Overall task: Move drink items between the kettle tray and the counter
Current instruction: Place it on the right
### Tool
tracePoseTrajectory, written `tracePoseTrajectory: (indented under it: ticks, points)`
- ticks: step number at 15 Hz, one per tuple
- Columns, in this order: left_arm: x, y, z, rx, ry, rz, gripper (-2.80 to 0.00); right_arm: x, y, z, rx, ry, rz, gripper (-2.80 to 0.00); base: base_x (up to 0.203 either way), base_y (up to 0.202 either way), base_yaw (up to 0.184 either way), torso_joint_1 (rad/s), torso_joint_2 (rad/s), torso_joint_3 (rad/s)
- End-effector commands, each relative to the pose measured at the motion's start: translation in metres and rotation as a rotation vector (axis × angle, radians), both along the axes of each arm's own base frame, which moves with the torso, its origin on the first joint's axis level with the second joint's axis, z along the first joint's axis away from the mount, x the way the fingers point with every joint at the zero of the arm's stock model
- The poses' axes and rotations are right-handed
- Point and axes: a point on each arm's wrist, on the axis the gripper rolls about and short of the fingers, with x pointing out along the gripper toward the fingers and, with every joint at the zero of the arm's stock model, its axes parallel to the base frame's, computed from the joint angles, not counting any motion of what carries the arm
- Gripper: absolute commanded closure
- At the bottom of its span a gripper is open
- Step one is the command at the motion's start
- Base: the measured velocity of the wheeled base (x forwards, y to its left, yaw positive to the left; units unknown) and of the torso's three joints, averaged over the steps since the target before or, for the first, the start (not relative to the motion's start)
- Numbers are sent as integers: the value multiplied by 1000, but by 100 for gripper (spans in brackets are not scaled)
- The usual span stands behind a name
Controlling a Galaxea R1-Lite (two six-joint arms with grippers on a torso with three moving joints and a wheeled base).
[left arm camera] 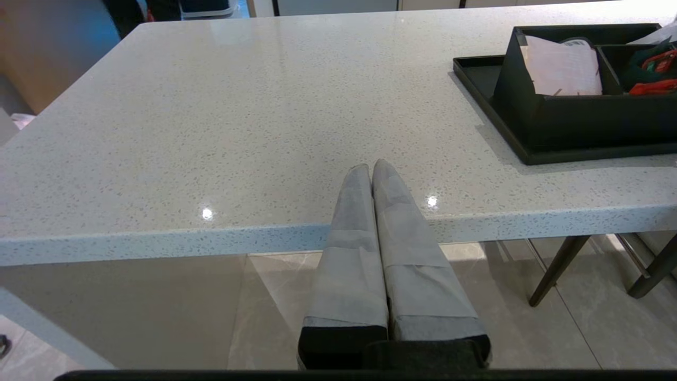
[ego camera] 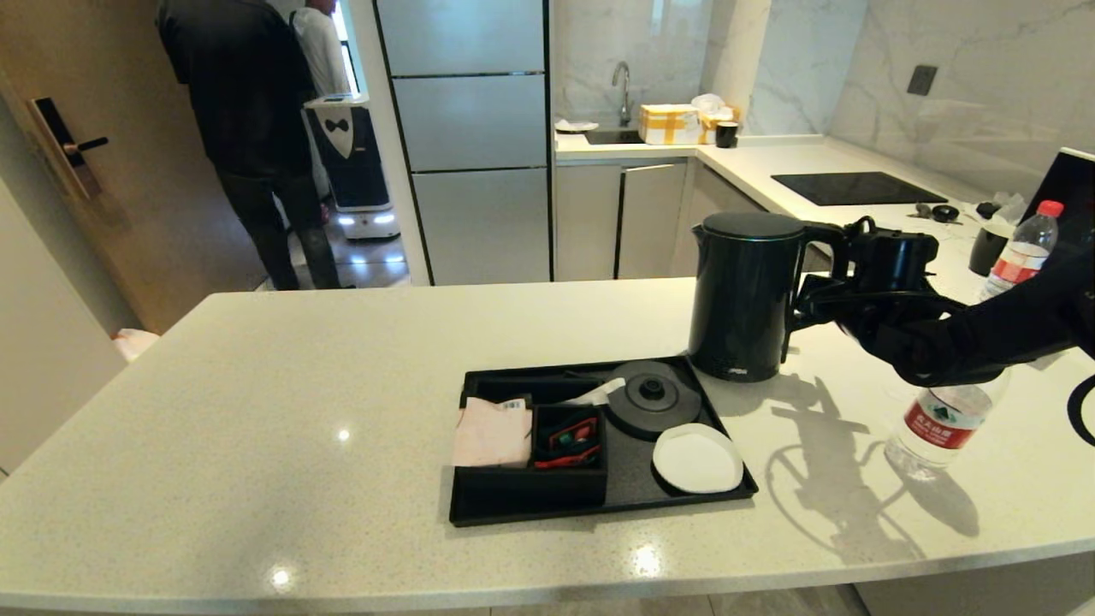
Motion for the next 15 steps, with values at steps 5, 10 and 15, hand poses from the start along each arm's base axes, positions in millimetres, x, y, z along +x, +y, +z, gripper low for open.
tracePoseTrajectory:
  ticks: [5, 10, 15]
  points:
    - [0, 0, 0, 0, 1, -1, 0, -2, -3, -5, 2, 12, -10, 0, 0, 0, 0, 0, 0, 0]
    - [0, 0, 0, 0, 1, -1, 0, -6, -4, -8, -3, 13, -10, -280, 0, 0, 0, 0, 0, 0]
    - [0, 0, 0, 0, 1, -1, 0, -9, -4, -12, -1, 16, -10, -280, 0, 0, 0, 0, 0, 0]
